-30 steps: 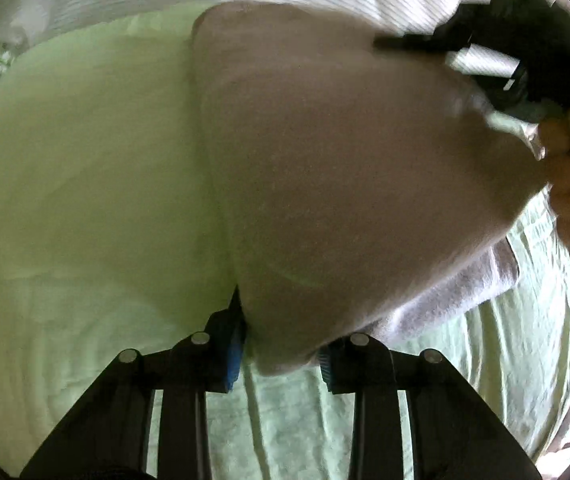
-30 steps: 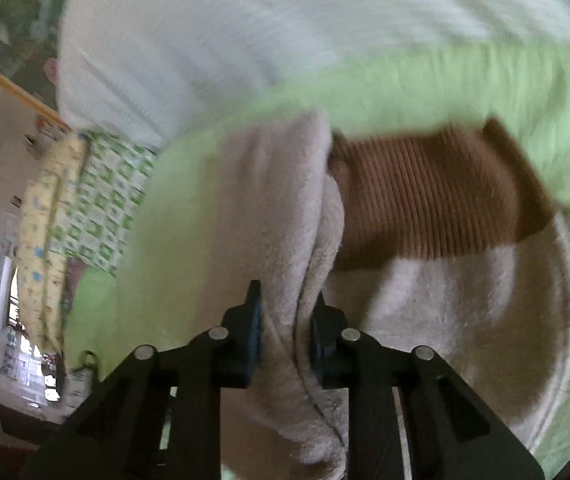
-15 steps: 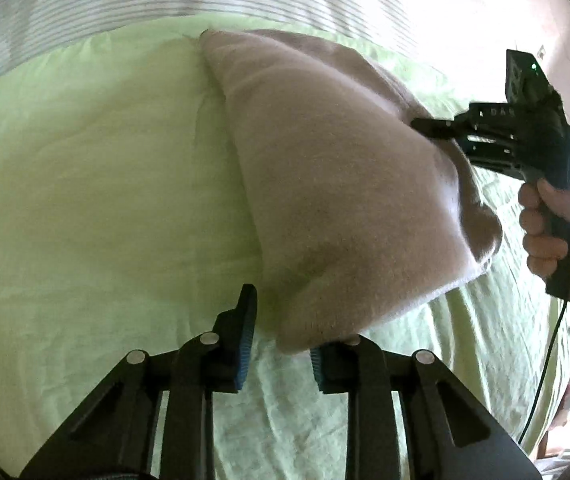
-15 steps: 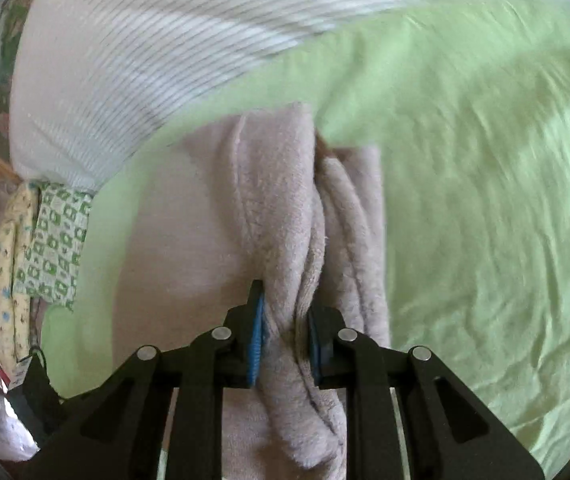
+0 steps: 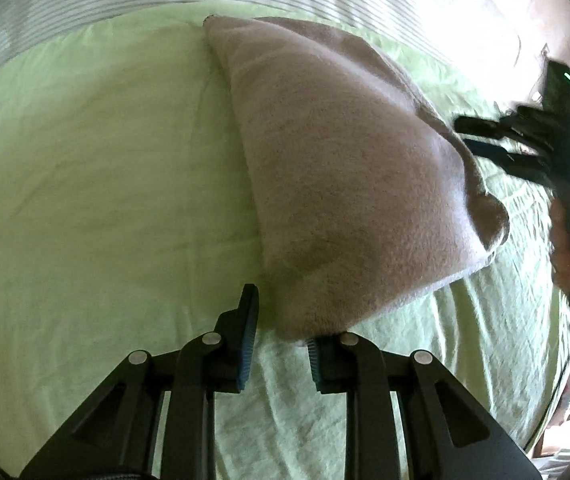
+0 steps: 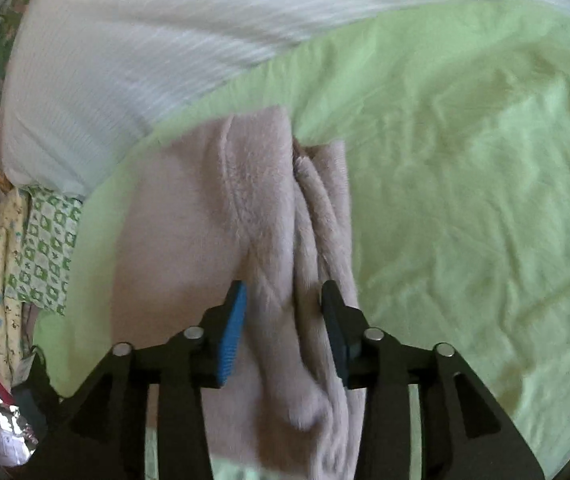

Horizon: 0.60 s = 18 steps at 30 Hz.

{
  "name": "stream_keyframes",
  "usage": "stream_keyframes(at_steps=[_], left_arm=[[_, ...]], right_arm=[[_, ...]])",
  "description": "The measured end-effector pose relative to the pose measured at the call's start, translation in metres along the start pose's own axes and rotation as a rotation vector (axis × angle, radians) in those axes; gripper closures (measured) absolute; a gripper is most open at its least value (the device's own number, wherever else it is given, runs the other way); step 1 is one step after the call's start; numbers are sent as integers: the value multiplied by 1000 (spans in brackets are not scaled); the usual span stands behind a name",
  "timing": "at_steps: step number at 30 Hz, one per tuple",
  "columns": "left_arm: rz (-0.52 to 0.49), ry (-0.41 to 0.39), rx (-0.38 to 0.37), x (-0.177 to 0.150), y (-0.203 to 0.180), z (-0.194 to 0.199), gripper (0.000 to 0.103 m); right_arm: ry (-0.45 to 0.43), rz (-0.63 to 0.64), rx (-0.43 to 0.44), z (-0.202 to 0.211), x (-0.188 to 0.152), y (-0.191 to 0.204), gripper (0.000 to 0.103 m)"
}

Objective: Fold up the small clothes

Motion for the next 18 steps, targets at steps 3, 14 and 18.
stream_keyframes(at_steps=[3, 14, 18], left_arm=[[5, -4, -2, -2, 0, 2, 81], [4, -16, -38, 0, -2, 15, 96], [18, 7, -47, -9, 1, 9, 97]], right_arm=[[-16, -20, 7, 23, -27, 3, 59], [-37, -54, 8, 48, -66, -9, 97], [-7, -37, -46, 44, -77, -29, 97]])
Point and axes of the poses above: each gripper's, at about its wrist camera, not at the fingertips, and z roughly against the way its jaws point, y to its left, x to its top, the point moved 10 cm from there along -z, roughly the way its jaws point, and after that the axes turned 4 degrees about -x, right-handed, at the moved point
